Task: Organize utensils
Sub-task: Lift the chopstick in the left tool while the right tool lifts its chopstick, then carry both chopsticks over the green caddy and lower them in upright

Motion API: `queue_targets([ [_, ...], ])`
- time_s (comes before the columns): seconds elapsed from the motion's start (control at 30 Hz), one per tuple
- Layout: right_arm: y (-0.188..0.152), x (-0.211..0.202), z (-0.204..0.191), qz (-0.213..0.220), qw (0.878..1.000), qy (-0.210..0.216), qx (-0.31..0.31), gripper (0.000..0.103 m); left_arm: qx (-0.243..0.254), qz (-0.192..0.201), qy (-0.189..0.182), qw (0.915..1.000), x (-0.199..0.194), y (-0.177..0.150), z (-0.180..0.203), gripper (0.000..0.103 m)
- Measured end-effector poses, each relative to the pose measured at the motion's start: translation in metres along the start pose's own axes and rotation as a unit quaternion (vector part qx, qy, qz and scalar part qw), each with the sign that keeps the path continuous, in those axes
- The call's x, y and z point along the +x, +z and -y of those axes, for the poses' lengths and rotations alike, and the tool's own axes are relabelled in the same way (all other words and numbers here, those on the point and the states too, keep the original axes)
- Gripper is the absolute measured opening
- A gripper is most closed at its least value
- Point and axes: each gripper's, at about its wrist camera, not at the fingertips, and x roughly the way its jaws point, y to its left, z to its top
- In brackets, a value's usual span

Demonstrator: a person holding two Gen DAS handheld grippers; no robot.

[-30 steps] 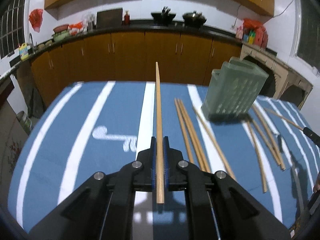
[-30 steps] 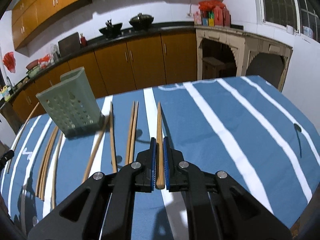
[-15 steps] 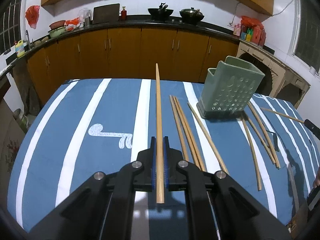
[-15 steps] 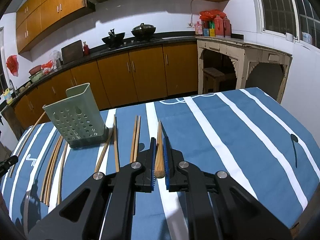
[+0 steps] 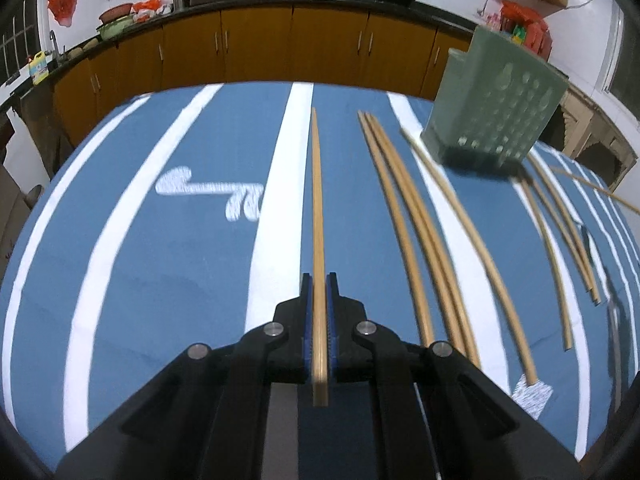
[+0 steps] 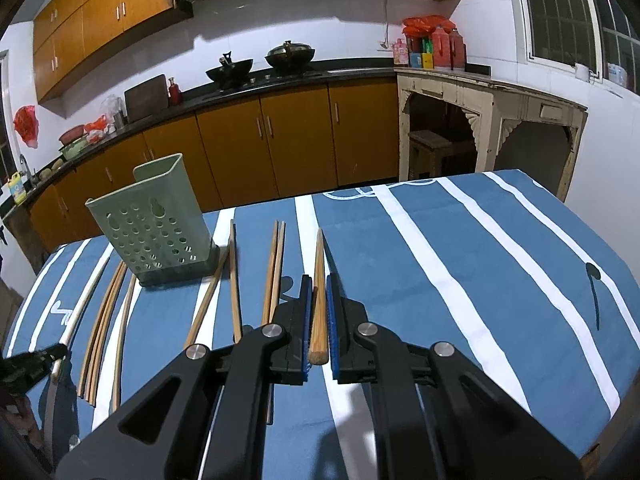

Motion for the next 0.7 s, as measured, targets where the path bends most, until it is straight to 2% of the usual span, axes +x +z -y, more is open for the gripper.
queue_targets([
  [0.23,0.001,-0.001,0.000,0.001,1.000,0.001,0.001,0.008,0.013,0.010,0.016,0.9997,-0.004,-0.007,0.006,0.008],
  [0.37,0.005,-0.007,-0.001,0.009,1.000,0.004,0.000,0.008,0.011,0.010,0.002,0.9999,-0.014,-0.005,0.005,0.008],
  [0.53,0.013,-0.016,0.000,0.025,1.000,0.005,0.001,0.008,0.008,0.048,-0.002,0.9988,-0.045,0.009,0.001,0.008],
  [0.7,0.015,-0.021,0.002,0.034,0.999,0.005,0.005,0.008,-0.004,0.103,-0.005,0.9946,-0.080,0.028,-0.004,0.008],
])
